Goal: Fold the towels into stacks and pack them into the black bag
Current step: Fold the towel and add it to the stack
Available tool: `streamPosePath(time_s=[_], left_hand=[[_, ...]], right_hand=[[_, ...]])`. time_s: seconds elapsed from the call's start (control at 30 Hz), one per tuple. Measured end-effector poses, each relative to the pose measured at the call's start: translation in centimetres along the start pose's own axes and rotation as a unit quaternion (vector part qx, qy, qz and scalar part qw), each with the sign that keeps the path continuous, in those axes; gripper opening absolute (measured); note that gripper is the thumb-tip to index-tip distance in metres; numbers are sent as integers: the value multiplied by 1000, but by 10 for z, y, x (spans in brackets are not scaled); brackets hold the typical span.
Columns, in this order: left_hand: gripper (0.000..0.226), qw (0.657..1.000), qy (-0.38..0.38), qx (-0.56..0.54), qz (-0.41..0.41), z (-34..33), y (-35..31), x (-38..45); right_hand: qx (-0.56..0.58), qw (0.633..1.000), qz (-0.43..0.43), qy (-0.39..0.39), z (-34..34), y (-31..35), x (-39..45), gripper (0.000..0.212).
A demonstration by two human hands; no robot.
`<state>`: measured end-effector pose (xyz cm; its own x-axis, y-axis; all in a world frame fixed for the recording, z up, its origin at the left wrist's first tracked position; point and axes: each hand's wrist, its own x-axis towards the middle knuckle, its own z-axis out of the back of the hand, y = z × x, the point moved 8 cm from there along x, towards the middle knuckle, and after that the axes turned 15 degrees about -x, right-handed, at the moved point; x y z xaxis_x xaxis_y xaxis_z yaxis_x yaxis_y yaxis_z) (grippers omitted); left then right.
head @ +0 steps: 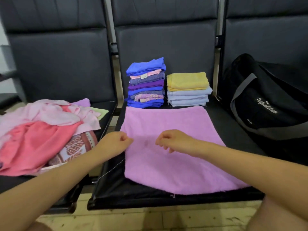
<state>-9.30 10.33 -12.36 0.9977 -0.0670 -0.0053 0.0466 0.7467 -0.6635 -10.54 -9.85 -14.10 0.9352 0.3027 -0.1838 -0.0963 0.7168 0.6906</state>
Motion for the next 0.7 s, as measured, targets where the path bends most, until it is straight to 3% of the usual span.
streamPosePath(time_s=[0.1, 0.2, 0.37, 0.5, 0.6, 0.7], left_hand=[[46, 999, 29, 36, 19, -2, 10, -19], [51, 997, 38, 59, 34, -4, 6, -34], [54, 989, 61, 124, 46, -14, -4, -43], [51, 990, 111, -47, 78, -27, -6, -38], [29, 968, 76, -227, 73, -26, -16, -36], [23, 946, 56, -315, 47, -27, -25, -33]], right_hand=[[-75, 992, 66, 77, -23, 17, -22, 17], [-150, 975, 129, 98, -32, 30, -39, 13], [-171, 967, 144, 122, -33, 30, -47, 22], [-154, 971, 133, 125, -31, 24, -45, 28], [-137, 977, 115, 115, -25, 16, -42, 28], [-114, 981, 107, 113, -19, 10, -39, 26]])
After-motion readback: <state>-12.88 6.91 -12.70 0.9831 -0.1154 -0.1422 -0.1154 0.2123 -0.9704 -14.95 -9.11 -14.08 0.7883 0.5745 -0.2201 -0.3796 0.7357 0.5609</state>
